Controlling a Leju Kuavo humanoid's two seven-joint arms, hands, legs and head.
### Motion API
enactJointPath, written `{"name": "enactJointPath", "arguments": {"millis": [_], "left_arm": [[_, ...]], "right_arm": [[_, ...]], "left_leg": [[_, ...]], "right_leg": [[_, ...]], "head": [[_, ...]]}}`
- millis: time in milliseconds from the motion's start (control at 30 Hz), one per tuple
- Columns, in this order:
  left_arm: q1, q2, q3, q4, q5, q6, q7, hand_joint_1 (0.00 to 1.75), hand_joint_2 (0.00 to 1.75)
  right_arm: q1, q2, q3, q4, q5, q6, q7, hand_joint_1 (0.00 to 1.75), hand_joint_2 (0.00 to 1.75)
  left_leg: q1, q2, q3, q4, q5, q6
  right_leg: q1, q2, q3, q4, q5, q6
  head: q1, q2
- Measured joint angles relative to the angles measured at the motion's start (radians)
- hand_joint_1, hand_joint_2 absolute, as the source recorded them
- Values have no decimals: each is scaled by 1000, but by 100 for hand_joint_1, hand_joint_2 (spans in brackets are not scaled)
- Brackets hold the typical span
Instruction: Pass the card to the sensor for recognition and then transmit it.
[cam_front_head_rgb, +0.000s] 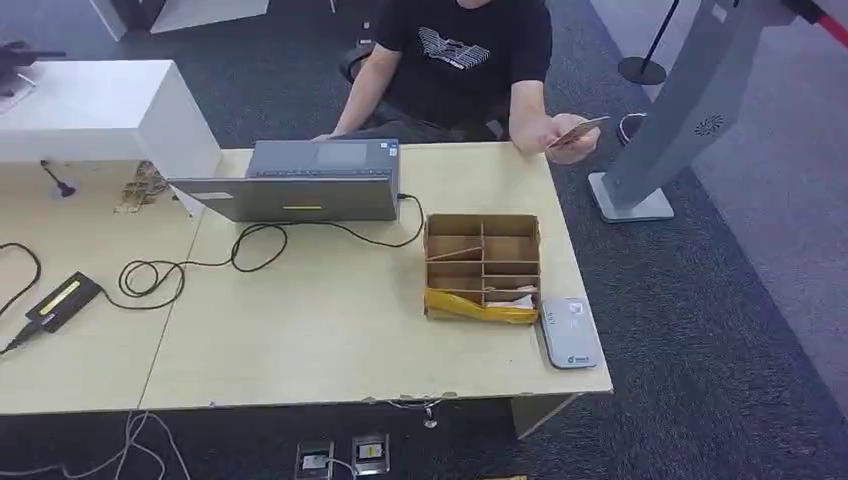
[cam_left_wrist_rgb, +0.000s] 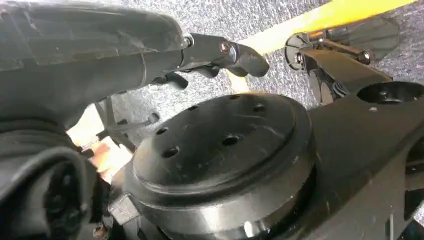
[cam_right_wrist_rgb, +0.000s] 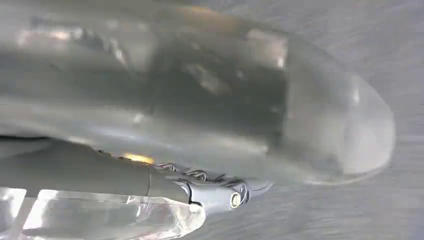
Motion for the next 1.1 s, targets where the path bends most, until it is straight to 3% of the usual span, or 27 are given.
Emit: {"name": "enactJointPath", "arguments": {"millis": [67,100,133,167,200,233,267,300,367,467,500,533,633,733,833,900,1000,1100], "left_arm": [[1,1,-1,0,0,1,0,0,0],[0,2,-1,0,0,5,0,0,0],[0,3,-2,0,0,13,0,0,0],[-1,3,-2,0,-4,21,0,0,0],[-1,6,-4,0,-6,24,2,0,0],[1,7,-7,0,-9,28,3,0,0],[2,7,-8,0,-10,28,4,0,0],[3,7,-8,1,-10,29,6,0,0],[-3,8,-11,2,-14,30,7,0,0],[-18,7,-19,2,-16,42,7,0,0],[-18,5,-23,1,-16,41,7,0,0],[-17,5,-25,1,-16,41,7,0,0],[-11,4,-27,2,-13,41,8,0,0],[-12,-1,-29,2,-8,41,10,0,0],[-12,-3,-32,2,-5,41,10,0,0],[-10,-3,-32,2,-6,41,10,0,0],[-10,-3,-33,2,-7,42,10,0,0],[-9,-2,-34,2,-15,41,10,0,0]], "right_arm": [[-14,-63,-1,-39,-61,182,121,0,0],[-12,-71,3,-83,-125,220,230,0,0],[-2,-72,15,-134,-204,205,348,0,0],[22,-85,48,-232,-366,134,510,0,0],[55,-100,100,-319,-503,35,612,0,0],[92,-124,164,-449,-652,-133,686,0,0],[118,-174,241,-573,-758,-274,672,0,0],[129,-223,321,-671,-825,-358,602,0,0],[138,-299,473,-802,-911,-384,400,0,0],[169,-372,663,-944,-1002,-389,261,0,0],[182,-386,737,-995,-1005,-394,237,0,175],[183,-403,786,-1032,-990,-399,237,0,175],[154,-473,926,-1173,-810,-408,348,0,175],[129,-477,1061,-1285,-648,-410,375,0,175],[108,-492,1190,-1364,-588,-410,406,0,175],[63,-510,1262,-1414,-578,-406,465,0,175],[-21,-568,1365,-1468,-573,-360,556,0,175],[-105,-623,1453,-1500,-543,-250,614,0,175]], "left_leg": [[0,1,0,0,0,1],[0,1,1,0,0,1],[0,0,3,1,-2,4],[0,-1,5,1,-2,6],[-4,-6,5,1,-3,7],[-11,-6,3,0,-2,9],[-16,-4,-1,-1,-2,10],[-20,5,0,-1,-3,11],[-15,20,-13,-2,-8,11],[-9,16,-6,-2,-10,14],[-12,9,-7,-2,-7,15],[-13,8,-9,-2,-5,16],[-12,3,-11,-2,-4,15],[-7,-1,-10,-2,-4,14],[-7,-6,-12,-2,-3,13],[-7,-6,-13,-2,-3,13],[-7,-6,-13,-2,-3,13],[-7,-6,-13,-2,-3,13]], "right_leg": [[0,1,0,-3,1,2],[0,0,1,-4,1,2],[0,0,2,-5,1,2],[1,-1,5,-6,0,3],[-3,-5,7,-5,-2,5],[-11,-5,6,-1,-4,8],[-17,-3,3,4,-4,8],[-20,6,-2,6,-4,9],[-16,22,-2,3,-1,10],[-8,14,10,-4,-2,11],[-11,8,10,-3,-3,11],[-13,6,10,-2,-2,11],[-12,0,9,-2,-2,11],[-7,-1,10,-3,-3,10],[-7,-5,9,-2,-4,9],[-7,-5,9,-2,-4,9],[-7,-5,8,-3,-4,9],[-7,-5,8,-3,-4,9]], "head": [[0,0],[0,0],[-1,0],[0,0],[0,0],[-4,0],[-7,0],[-6,0],[-7,0],[-8,0],[-5,0],[-8,0],[-5,0],[-5,0],[-5,0],[-5,0],[-5,0],[-6,0]]}}
